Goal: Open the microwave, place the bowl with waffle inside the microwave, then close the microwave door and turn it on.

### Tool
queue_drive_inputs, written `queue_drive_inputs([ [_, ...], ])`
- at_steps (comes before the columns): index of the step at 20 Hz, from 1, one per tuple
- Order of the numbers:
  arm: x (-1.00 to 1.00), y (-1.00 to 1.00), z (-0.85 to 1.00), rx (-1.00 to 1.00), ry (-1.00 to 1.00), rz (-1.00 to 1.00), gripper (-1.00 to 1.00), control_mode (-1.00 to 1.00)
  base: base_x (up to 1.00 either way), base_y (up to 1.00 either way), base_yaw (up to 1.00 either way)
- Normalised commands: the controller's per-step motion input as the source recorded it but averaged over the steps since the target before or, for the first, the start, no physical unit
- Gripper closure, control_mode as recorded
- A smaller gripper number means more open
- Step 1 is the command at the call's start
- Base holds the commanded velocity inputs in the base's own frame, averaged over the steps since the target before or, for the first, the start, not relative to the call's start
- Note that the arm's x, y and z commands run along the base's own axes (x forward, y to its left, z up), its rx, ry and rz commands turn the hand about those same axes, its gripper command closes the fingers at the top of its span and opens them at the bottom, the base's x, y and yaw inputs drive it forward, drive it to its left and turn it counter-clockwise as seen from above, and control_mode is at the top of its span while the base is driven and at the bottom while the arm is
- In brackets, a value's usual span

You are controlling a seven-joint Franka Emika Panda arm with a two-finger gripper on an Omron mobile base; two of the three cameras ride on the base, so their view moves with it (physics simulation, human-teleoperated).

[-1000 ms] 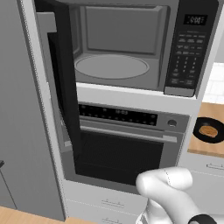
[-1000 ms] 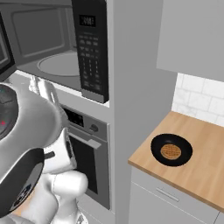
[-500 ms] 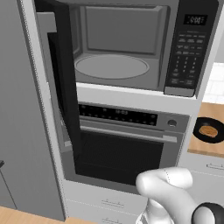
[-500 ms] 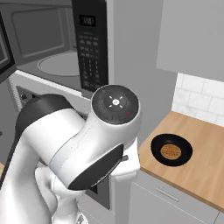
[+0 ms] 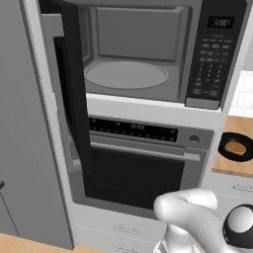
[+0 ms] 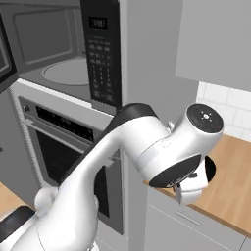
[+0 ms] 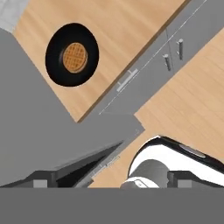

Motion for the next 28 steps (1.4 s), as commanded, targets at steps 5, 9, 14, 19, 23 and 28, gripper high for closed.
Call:
queue_drive_inputs([
  [5, 0.79, -0.21, -0.53, 0.0, 0.1, 0.0, -1.0, -1.0, 0.0, 0.0, 0.0],
  [9, 0.58, -0.23, -0.37, 0.04, 0.14, 0.0, -1.0, -1.0, 0.0, 0.0, 0.0],
  [14, 0.27, -0.43, -0.19, 0.1, 0.04, 0.05, -1.0, -1.0, 0.0, 0.0, 0.0],
  [19, 0.45, -0.41, -0.34, 0.08, 0.01, 0.07, -1.0, -1.0, 0.0, 0.0, 0.0],
  [23, 0.5, -0.43, -0.59, 0.09, 0.0, 0.07, -1.0, -1.0, 0.0, 0.0, 0.0],
  [28, 0.36, -0.34, -0.67, 0.08, 0.0, 0.07, -1.0, -1.0, 0.0, 0.0, 0.0],
])
